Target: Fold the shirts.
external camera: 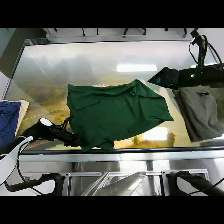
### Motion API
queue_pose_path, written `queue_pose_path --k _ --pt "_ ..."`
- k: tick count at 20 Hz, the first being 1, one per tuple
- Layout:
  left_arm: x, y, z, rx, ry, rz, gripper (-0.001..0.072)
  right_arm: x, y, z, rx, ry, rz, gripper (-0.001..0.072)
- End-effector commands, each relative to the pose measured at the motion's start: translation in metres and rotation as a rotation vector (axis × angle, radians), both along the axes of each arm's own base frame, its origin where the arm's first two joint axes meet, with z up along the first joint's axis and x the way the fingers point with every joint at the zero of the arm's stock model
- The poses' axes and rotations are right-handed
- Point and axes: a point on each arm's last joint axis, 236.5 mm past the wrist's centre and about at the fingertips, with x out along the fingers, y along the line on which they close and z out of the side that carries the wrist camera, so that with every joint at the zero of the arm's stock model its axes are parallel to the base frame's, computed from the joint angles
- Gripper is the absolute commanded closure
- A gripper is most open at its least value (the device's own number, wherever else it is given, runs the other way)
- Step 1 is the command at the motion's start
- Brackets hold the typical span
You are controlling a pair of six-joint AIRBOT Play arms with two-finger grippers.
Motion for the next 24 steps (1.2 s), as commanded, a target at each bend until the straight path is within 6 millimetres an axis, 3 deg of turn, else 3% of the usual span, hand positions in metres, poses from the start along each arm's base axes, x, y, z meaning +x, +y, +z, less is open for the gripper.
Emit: queue_pose_path --k 1,3,6,8,10,14,17,19,21,24 --pt "0.000 -0.001 0.012 0.024 -0.061 -0.063 0.0692 0.002 -0.013 -0.015 -0.072 0.014 -0.019 0.0013" --pt "0.007 0.026 0.027 0.088 -0.092 -0.005 0.0692 0.001 -0.024 -0.035 -0.131 0.044 -0.035 0.0013" --pt "0.017 0.085 0.049 0.221 -0.137 0.109 0.0692 -0.006 -0.027 -0.063 -0.148 0.114 -0.034 0.0013" --pt "0.030 0.112 0.067 0.248 -0.196 0.222 0.0692 -0.018 -0.032 -0.092 -0.161 0.196 -0.033 0.0013" --pt "0.036 0.130 0.080 0.270 -0.246 0.300 0.0692 -0.030 -0.050 -0.130 -0.191 0.290 -0.065 0.0013" --pt "0.038 0.126 0.086 0.281 -0.262 0.312 0.0692 -0.072 -0.103 -0.213 -0.203 0.516 -0.188 0.0013" --pt "0.032 0.112 0.082 0.264 -0.238 0.249 0.0692 -0.120 -0.119 -0.262 -0.126 0.681 -0.241 0.0013" --pt "0.027 0.105 0.080 0.253 -0.216 0.215 0.0692 -0.142 -0.115 -0.280 -0.075 0.728 -0.244 0.0013" --pt "0.025 0.102 0.079 0.248 -0.202 0.202 0.0692 -0.152 -0.108 -0.293 -0.057 0.737 -0.247 0.0013" --pt "0.026 0.102 0.079 0.246 -0.203 0.211 0.0692 -0.133 -0.099 -0.294 0.013 0.669 -0.298 0.0014"
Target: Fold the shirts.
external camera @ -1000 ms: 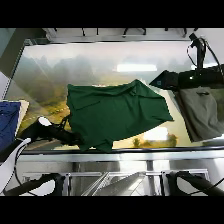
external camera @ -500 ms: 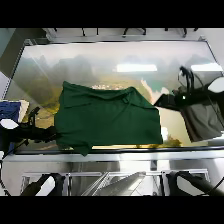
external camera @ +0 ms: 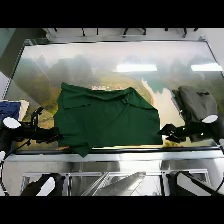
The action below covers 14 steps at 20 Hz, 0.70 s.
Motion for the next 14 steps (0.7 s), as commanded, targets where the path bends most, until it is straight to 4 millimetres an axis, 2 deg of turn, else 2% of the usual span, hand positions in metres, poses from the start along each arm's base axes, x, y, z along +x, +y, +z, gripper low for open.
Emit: queue_pose_path --k 1,4,5,6,7,8,11,12,14 --pt "-0.002 -0.003 0.000 -0.005 0.012 -0.004 0.0692 0.014 0.009 -0.007 0.040 -0.067 -0.082 0.0014" --pt "-0.004 -0.004 0.001 -0.010 0.021 -0.009 0.0692 0.023 0.017 -0.013 0.032 -0.083 -0.084 0.0032" --pt "-0.005 -0.004 0.001 -0.011 0.024 -0.011 0.0692 0.019 0.025 -0.015 0.048 -0.061 -0.060 0.0163" --pt "-0.005 -0.004 0.001 -0.011 0.024 -0.011 0.0692 0.011 0.035 -0.017 0.070 -0.032 -0.020 0.0346" --pt "-0.005 -0.004 0.001 -0.012 0.024 -0.012 0.0692 0.003 0.042 -0.017 0.092 -0.017 0.023 0.0585" --pt "-0.006 -0.004 0.002 -0.009 0.021 -0.013 0.0692 -0.005 0.048 -0.012 0.121 0.001 0.053 0.0689" --pt "-0.005 -0.003 0.017 0.011 -0.046 -0.016 0.0692 -0.015 0.044 0.019 0.122 -0.029 0.106 0.0691" --pt "-0.004 -0.003 0.028 0.022 -0.085 -0.019 0.0692 -0.011 0.040 0.037 0.089 -0.075 0.097 0.0690" --pt "0.007 -0.001 0.064 0.051 -0.191 0.013 0.0692 0.004 0.039 0.086 0.028 -0.232 0.081 0.0690"
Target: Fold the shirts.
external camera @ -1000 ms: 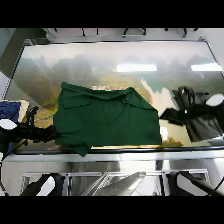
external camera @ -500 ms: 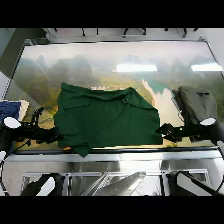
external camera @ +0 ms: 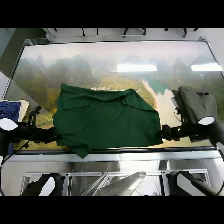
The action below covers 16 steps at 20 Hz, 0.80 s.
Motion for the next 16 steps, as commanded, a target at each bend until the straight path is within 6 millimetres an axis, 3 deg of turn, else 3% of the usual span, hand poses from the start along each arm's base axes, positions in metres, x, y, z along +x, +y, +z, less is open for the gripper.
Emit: queue_pose_path --k 1,4,8,13,14,16 --pt "0.017 0.005 0.059 0.047 -0.184 0.050 0.0692 0.009 0.003 0.076 -0.065 -0.205 -0.002 0.0691" --pt "0.041 0.012 0.155 0.120 -0.460 0.059 0.0693 0.027 0.011 0.184 -0.142 -0.535 -0.014 0.0691" --pt "0.048 0.018 0.297 0.216 -0.803 0.082 0.0693 0.029 -0.005 0.314 -0.290 -0.856 -0.064 0.0691" --pt "0.016 0.034 0.454 0.395 -1.116 0.148 0.0693 -0.001 -0.020 0.437 -0.481 -1.157 -0.102 0.0691" --pt "0.005 0.035 0.478 0.429 -1.168 0.150 0.0692 -0.010 -0.023 0.461 -0.520 -1.217 -0.124 0.0691" --pt "-0.015 0.033 0.503 0.471 -1.218 0.141 0.0693 -0.028 -0.034 0.501 -0.608 -1.318 -0.172 0.0691"
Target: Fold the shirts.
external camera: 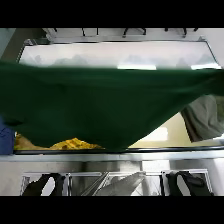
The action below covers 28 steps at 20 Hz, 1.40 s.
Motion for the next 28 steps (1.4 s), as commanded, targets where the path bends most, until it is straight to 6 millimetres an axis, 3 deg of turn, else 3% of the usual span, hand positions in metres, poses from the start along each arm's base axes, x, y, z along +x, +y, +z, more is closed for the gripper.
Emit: queue_pose_path --k 1,3,5,7,10,14,16,17,20,22,25,26,28 --pt "-0.040 0.001 0.047 0.081 -0.097 0.040 0.0693 -0.036 -0.022 0.076 -0.112 -0.213 -0.128 0.0691" --pt "-0.053 -0.004 0.049 0.071 -0.103 0.037 0.0693 -0.052 -0.030 0.105 -0.150 -0.298 -0.180 0.0690" --pt "-0.060 -0.007 0.047 0.062 -0.114 0.037 0.0693 -0.062 -0.029 0.121 -0.160 -0.344 -0.189 0.0691" --pt "-0.065 -0.009 0.027 0.042 -0.068 0.035 0.0693 -0.064 -0.029 0.112 -0.170 -0.308 -0.187 0.0691" --pt "-0.066 -0.009 -0.009 0.020 0.027 0.037 0.0693 -0.066 -0.049 0.082 -0.209 -0.177 -0.253 0.0691" --pt "-0.051 -0.004 -0.014 0.020 0.096 0.033 0.0693 -0.061 -0.075 0.063 -0.206 -0.083 -0.355 0.0690" --pt "-0.024 0.005 -0.028 -0.003 0.176 0.034 0.0693 -0.039 -0.087 0.022 -0.170 0.081 -0.378 0.0690" --pt "-0.006 0.008 -0.051 -0.042 0.270 0.030 0.0693 -0.024 -0.090 0.000 -0.145 0.161 -0.379 0.0690" --pt "0.039 0.002 -0.146 -0.179 0.610 -0.034 0.0693 0.039 -0.104 -0.087 -0.096 0.403 -0.372 0.0690" --pt "0.089 -0.001 -0.205 -0.159 0.696 -0.069 0.0693 0.089 -0.108 -0.160 -0.040 0.530 -0.356 0.0690" --pt "0.176 0.006 -0.286 0.007 0.700 -0.032 0.0692 0.164 -0.095 -0.264 0.101 0.597 -0.293 0.0690" --pt "0.202 0.008 -0.308 0.063 0.697 -0.017 0.0692 0.189 -0.087 -0.288 0.149 0.584 -0.264 0.0690" --pt "0.239 0.007 -0.346 0.114 0.723 -0.017 0.0693 0.234 -0.070 -0.318 0.216 0.542 -0.202 0.0690"
